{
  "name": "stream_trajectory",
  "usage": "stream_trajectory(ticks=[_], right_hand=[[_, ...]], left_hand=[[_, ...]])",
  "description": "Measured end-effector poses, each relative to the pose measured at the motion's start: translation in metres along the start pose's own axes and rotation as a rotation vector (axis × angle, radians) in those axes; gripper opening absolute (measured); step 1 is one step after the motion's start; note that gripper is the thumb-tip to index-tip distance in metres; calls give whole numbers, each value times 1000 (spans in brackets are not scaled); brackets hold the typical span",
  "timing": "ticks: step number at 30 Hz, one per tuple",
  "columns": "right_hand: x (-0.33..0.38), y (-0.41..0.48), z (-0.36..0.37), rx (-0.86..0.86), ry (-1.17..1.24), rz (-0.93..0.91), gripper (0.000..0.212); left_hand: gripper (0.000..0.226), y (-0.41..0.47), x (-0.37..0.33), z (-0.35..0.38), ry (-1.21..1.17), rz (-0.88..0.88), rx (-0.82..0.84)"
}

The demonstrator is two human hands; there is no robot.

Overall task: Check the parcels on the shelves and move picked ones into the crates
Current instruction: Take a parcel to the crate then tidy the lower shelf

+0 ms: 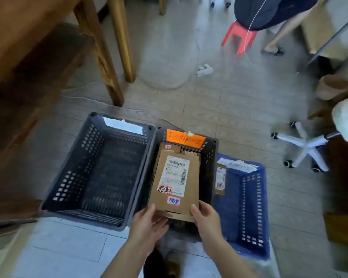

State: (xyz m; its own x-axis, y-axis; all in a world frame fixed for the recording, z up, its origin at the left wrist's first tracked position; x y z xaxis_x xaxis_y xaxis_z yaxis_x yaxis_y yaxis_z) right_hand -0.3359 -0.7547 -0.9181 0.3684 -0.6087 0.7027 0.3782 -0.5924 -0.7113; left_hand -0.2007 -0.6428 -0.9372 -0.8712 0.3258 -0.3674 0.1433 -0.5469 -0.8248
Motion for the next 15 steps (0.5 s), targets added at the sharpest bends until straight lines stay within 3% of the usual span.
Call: stream_trajectory(ticks=[8,15], right_hand=[[-123,264,-16,-98,84,130,31],[-169,416,7,-137,108,82,31]], left_hand=[[34,282,43,-65,42,-79,-224],[30,438,18,-107,147,-46,-272]])
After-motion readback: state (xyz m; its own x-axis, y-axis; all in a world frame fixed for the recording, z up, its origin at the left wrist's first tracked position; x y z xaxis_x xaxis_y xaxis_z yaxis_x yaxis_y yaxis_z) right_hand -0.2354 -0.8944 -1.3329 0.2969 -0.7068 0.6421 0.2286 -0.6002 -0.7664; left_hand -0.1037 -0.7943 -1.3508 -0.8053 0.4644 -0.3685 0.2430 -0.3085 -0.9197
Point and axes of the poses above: each hand's wrist, its own y-axis towards the middle knuckle, its own z-axis out of the palm, x = y × z, the point moved 9 cm from there along y, towards the middle knuckle, and after that the axes turned 15 degrees about x, right-handed, at the moved point
